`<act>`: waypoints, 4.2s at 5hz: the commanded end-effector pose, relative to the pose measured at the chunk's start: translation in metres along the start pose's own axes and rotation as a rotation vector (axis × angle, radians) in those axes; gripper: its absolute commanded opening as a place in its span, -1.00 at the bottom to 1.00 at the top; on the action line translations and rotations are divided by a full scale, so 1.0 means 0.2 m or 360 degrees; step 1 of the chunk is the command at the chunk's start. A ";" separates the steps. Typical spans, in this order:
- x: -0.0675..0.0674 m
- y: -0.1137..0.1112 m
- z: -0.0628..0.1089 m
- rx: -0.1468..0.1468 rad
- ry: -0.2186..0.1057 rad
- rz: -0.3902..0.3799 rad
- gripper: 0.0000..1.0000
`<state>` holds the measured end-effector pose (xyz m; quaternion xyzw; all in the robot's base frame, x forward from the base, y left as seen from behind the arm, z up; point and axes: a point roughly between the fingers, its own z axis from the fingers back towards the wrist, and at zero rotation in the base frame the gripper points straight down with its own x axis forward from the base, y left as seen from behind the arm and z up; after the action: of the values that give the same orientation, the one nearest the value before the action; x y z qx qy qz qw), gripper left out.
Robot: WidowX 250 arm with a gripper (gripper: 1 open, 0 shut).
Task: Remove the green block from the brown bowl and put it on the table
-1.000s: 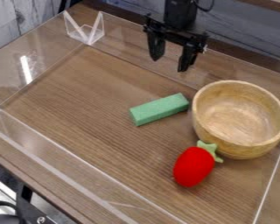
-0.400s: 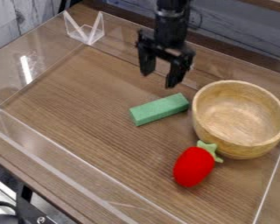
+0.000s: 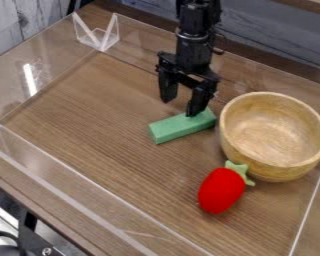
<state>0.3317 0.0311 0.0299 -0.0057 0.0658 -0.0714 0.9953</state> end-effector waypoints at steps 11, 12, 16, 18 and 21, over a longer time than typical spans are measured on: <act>-0.19 -0.04 0.09 -0.0027 -0.0045 0.0373 -1.00; -0.21 -0.02 0.05 -0.0032 -0.0044 0.0433 -1.00; -0.26 -0.07 0.27 -0.0019 -0.0195 0.0491 1.00; -0.28 0.14 0.40 0.0075 -0.0358 0.0484 1.00; -0.28 0.30 0.36 0.0168 -0.0453 0.0724 1.00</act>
<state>0.2916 0.0977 0.0961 0.0464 -0.0597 0.1536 0.9852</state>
